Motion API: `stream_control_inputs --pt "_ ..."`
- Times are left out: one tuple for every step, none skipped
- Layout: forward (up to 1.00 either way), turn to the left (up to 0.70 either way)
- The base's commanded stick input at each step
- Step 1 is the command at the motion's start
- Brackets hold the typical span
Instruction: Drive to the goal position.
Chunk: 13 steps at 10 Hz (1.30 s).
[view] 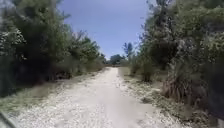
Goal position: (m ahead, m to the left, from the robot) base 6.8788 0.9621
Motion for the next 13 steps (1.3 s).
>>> stream_control_inputs --pt "0.50 0.00" --pt "0.50 0.00" --pt "0.50 0.00" --pt "0.50 0.00" --pt "0.50 0.00" --pt "0.50 0.00" --pt "0.50 0.00" --pt "0.50 0.00" --pt "0.50 0.00" --pt "0.50 0.00" --pt "0.50 0.00" --pt "0.50 0.00" --pt "0.50 0.00"
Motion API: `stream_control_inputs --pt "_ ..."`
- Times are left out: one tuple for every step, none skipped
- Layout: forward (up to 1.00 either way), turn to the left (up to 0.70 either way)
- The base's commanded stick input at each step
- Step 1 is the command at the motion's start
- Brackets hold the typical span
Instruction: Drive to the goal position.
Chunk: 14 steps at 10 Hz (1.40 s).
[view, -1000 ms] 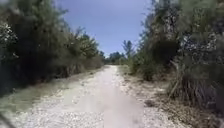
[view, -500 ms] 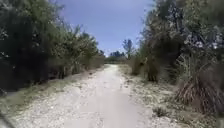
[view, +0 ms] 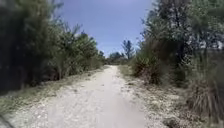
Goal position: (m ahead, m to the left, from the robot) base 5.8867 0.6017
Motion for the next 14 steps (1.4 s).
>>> stream_control_inputs --pt "0.50 0.00" --pt "0.50 0.00" --pt "0.50 0.00" --pt "0.50 0.00" --pt "0.50 0.00" --pt "0.50 0.00" --pt "0.50 0.00" --pt "0.50 0.00" --pt "0.50 0.00" --pt "0.50 0.00" --pt "0.50 0.00" --pt "0.50 0.00" --pt "0.50 0.00" --pt "0.50 0.00"
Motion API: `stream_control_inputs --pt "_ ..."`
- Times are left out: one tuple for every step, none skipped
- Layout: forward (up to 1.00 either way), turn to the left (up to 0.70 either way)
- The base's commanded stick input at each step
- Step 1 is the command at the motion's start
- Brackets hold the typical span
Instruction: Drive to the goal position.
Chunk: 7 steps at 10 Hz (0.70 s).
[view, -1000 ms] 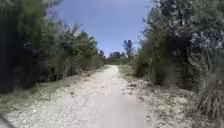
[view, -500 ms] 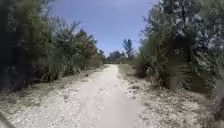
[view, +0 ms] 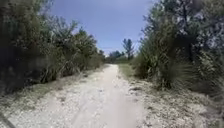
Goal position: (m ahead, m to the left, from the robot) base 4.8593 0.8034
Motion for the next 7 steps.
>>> stream_control_inputs --pt "0.50 0.00" --pt "0.50 0.00" --pt "0.50 0.00" --pt "0.50 0.00" --pt "0.50 0.00" --pt "0.50 0.00" --pt "0.50 0.00"
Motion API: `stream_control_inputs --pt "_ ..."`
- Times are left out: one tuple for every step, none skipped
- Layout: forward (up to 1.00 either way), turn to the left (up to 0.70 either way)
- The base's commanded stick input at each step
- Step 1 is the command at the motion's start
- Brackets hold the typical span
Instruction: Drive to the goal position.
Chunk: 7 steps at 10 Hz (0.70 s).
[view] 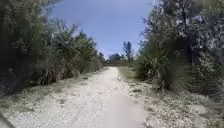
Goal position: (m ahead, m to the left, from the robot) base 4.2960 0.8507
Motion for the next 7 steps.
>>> stream_control_inputs --pt "0.50 0.00" --pt "0.50 0.00" --pt "0.50 0.00" --pt "0.50 0.00" --pt "0.50 0.00" --pt "0.50 0.00" --pt "0.50 0.00"
